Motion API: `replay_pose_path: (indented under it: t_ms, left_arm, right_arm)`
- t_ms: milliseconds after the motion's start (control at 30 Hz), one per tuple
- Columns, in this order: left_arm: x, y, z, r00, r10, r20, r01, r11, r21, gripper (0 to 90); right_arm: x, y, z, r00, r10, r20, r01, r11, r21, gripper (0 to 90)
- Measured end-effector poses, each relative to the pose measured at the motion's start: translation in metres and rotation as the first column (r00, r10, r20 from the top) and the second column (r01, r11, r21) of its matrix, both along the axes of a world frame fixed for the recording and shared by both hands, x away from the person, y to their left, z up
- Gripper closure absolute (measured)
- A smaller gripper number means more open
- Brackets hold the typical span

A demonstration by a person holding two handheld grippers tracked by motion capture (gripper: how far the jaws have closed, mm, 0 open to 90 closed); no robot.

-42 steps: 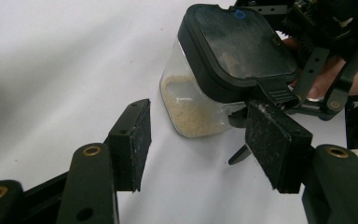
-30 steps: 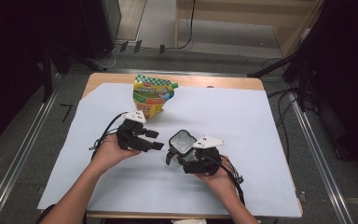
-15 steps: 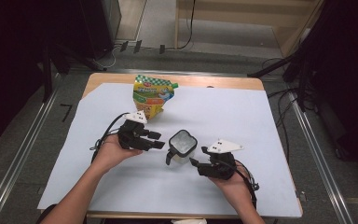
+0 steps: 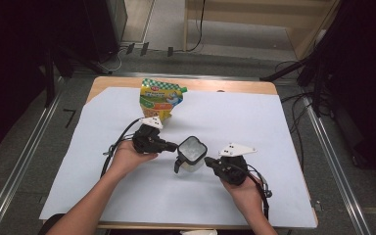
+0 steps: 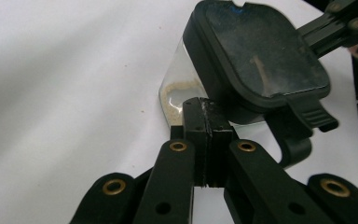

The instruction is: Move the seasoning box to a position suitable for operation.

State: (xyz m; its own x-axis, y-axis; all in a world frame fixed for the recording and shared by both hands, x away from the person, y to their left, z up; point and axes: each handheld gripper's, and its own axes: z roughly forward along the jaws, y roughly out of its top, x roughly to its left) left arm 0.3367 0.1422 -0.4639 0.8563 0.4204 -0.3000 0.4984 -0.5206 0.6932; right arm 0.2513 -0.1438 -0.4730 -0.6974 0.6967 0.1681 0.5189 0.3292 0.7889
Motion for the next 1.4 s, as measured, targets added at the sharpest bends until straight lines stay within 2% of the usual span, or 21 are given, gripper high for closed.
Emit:
replay_pose_path:
  t_ms: [167, 267, 367, 567, 1167, 1400]
  left_arm:
    - [0.001, -0.007, -0.006, 1.0000, 0.003, 0.006, -0.003, 0.9998, 0.017, 90.0]
    - [0.001, -0.006, -0.007, 1.0000, 0.004, -0.003, -0.004, 0.9999, 0.014, 90.0]
    - [0.001, -0.006, -0.007, 1.0000, -0.001, 0.002, 0.001, 0.9999, 0.013, 90.0]
    - [0.000, -0.006, -0.007, 1.0000, -0.006, -0.001, 0.006, 0.9998, 0.017, 90.0]
    - [-0.009, -0.011, -0.008, 0.9980, -0.055, -0.032, 0.055, 0.9985, -0.005, 90.0]
    - [-0.015, -0.014, -0.010, 0.9970, -0.067, -0.039, 0.066, 0.9976, -0.021, 90.0]
  right_arm:
    - [0.001, 0.001, 0.000, 1.0000, -0.004, -0.001, 0.004, 1.000, 0.006, 90.0]
    - [0.002, 0.002, 0.000, 1.0000, -0.003, -0.001, 0.003, 1.000, 0.004, 90.0]
    - [0.003, 0.007, -0.003, 0.9999, -0.003, -0.014, 0.003, 1.000, -0.023, 90.0]
    - [0.003, 0.007, -0.003, 0.9999, -0.007, -0.014, 0.006, 1.000, -0.020, 90.0]
    - [0.011, -0.005, -0.005, 0.9982, -0.051, -0.030, 0.051, 0.999, -0.005, 90.0]
    - [0.019, -0.009, -0.005, 0.9967, -0.071, -0.038, 0.071, 0.997, -0.002, 90.0]
